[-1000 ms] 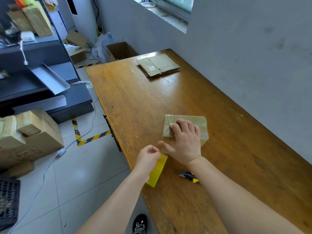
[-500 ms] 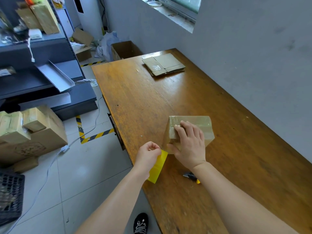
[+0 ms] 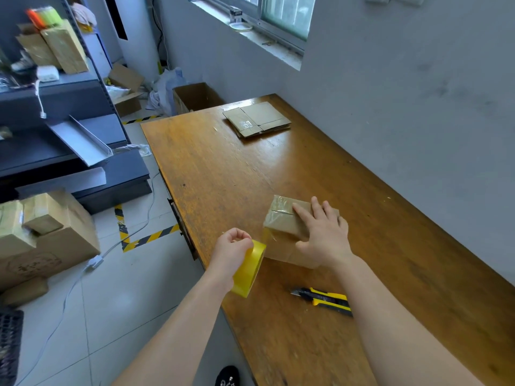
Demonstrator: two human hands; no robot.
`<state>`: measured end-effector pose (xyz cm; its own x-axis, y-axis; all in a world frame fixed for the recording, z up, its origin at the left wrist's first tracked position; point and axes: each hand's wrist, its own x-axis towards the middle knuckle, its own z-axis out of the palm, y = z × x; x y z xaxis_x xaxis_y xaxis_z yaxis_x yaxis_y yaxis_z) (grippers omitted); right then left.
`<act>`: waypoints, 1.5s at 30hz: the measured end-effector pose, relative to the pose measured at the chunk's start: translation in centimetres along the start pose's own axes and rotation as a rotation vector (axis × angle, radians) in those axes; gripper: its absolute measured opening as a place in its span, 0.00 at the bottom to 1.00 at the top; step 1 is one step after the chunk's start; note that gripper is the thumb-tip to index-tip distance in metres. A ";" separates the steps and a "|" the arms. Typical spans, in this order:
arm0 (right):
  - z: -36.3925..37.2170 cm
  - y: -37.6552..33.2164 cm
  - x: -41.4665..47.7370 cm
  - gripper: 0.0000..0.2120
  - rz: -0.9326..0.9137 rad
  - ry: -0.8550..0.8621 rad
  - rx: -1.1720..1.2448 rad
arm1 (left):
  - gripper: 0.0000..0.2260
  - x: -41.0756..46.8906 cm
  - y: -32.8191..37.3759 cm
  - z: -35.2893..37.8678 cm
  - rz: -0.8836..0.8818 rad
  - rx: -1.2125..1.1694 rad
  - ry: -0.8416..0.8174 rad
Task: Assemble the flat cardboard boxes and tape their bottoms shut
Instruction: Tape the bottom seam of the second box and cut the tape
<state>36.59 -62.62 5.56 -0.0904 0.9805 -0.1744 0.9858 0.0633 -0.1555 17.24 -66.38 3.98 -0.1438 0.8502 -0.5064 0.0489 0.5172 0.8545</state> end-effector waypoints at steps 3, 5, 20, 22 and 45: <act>-0.6 0.3 -0.3 0.39 0.028 0.017 -0.174 | 0.04 -0.5 1.3 -0.5 0.070 0.061 0.016; -0.8 0.0 -0.7 0.41 0.066 0.026 -0.169 | 0.04 -1.1 2.5 -1.1 0.132 0.103 0.019; -5.5 -5.8 -5.9 0.09 -0.195 0.179 1.103 | 0.09 -7.0 8.0 -2.0 0.380 0.032 -0.059; -6.3 -6.2 -6.2 0.03 -0.209 0.252 1.109 | 0.09 -7.7 8.1 -1.8 0.388 0.002 -0.080; -8.2 -4.6 -8.8 0.23 -0.152 0.216 0.989 | 0.06 -8.4 9.5 -0.9 0.937 0.566 0.345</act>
<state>33.96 -69.98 15.75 -0.0809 0.9936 0.0784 0.3992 0.1044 -0.9109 18.05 -68.67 16.42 -0.0752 0.8977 0.4342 0.7045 -0.2604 0.6603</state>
